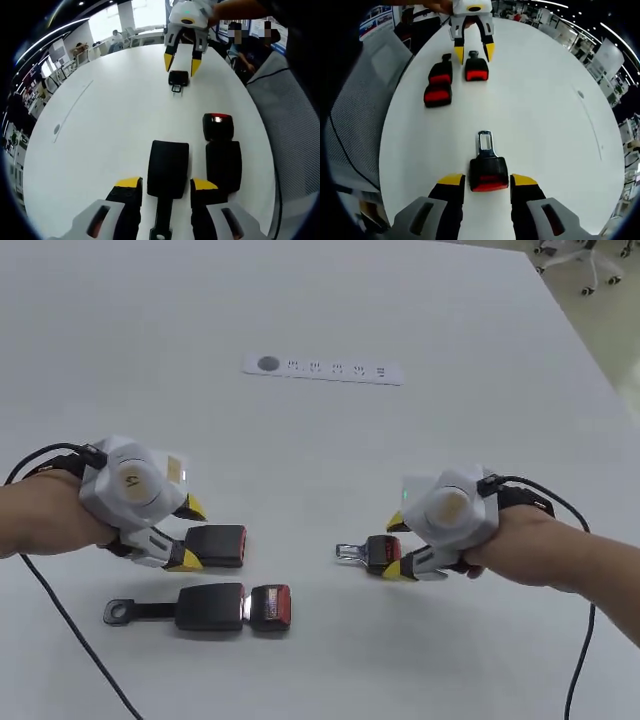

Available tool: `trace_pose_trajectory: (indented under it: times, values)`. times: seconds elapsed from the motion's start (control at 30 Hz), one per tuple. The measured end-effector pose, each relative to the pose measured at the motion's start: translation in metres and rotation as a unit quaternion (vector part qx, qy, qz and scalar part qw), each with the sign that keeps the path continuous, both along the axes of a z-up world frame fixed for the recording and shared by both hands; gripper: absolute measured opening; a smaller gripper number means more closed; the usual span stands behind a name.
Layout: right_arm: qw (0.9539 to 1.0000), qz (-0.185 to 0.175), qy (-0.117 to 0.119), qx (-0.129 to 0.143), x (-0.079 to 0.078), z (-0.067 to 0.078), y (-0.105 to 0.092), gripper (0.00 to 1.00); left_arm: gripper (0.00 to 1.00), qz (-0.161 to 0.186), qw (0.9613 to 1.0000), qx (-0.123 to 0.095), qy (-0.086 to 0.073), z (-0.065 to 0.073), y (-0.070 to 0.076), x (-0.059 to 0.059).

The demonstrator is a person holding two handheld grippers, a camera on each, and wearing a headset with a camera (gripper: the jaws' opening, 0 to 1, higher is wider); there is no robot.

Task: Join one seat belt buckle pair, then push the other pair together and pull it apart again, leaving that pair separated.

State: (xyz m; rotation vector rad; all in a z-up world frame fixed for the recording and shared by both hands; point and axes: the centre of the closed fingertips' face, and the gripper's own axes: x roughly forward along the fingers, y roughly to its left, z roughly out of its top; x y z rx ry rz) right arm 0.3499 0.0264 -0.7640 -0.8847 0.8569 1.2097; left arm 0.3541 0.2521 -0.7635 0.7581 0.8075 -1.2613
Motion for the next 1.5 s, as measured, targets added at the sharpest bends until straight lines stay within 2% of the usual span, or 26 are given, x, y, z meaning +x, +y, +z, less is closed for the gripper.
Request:
trace_pose_trajectory:
  times: [0.2, 0.33, 0.4, 0.47, 0.53, 0.67, 0.93, 1.07, 1.2, 1.33, 1.4, 1.5]
  values:
    - [0.9999, 0.002, 0.006, -0.01, 0.002, -0.011, -0.006, 0.32, 0.37, -0.01, 0.9999, 0.009, 0.004, -0.004, 0.0, 0.0]
    - [0.9999, 0.001, 0.008, -0.011, 0.001, -0.008, -0.006, 0.32, 0.35, -0.015, 0.9998, 0.013, 0.006, -0.008, 0.0, 0.001]
    - [0.9999, -0.002, 0.01, -0.01, 0.004, -0.013, -0.007, 0.32, 0.35, -0.016, 0.9997, 0.015, 0.009, -0.011, 0.001, 0.001]
    - [0.9999, 0.001, 0.012, -0.011, 0.0, -0.009, -0.004, 0.32, 0.33, -0.02, 0.9996, 0.015, 0.013, -0.012, 0.001, -0.001]
    - [0.9998, 0.001, 0.013, -0.011, 0.004, -0.017, -0.005, 0.32, 0.33, -0.019, 0.9996, 0.016, 0.011, -0.011, 0.001, 0.0]
    - [0.9998, 0.006, 0.016, -0.01, 0.0, -0.01, 0.0, 0.32, 0.33, -0.02, 0.9996, 0.015, 0.011, -0.011, 0.001, 0.0]
    - [0.9993, 0.029, 0.018, -0.013, 0.003, -0.017, 0.001, 0.32, 0.33, -0.031, 0.9992, 0.024, 0.007, -0.013, 0.001, 0.002]
    - [0.9991, 0.034, 0.016, -0.018, 0.0, -0.014, 0.003, 0.32, 0.33, -0.033, 0.9991, 0.027, 0.005, -0.013, 0.0, 0.001]
    - [0.9991, 0.036, 0.014, -0.019, -0.003, -0.011, 0.007, 0.32, 0.33, -0.04, 0.9986, 0.034, 0.001, -0.011, 0.0, 0.0]
    - [0.9993, 0.033, 0.013, -0.015, -0.003, -0.017, 0.013, 0.32, 0.33, -0.045, 0.9982, 0.04, -0.001, -0.011, 0.0, 0.0]
    - [0.9993, 0.033, 0.012, -0.01, -0.007, -0.011, 0.021, 0.31, 0.33, -0.044, 0.9982, 0.041, 0.0, -0.011, -0.001, -0.001]
    - [0.9994, 0.03, 0.013, -0.004, -0.005, -0.018, 0.028, 0.31, 0.33, -0.042, 0.9984, 0.039, 0.002, -0.011, -0.001, -0.002]
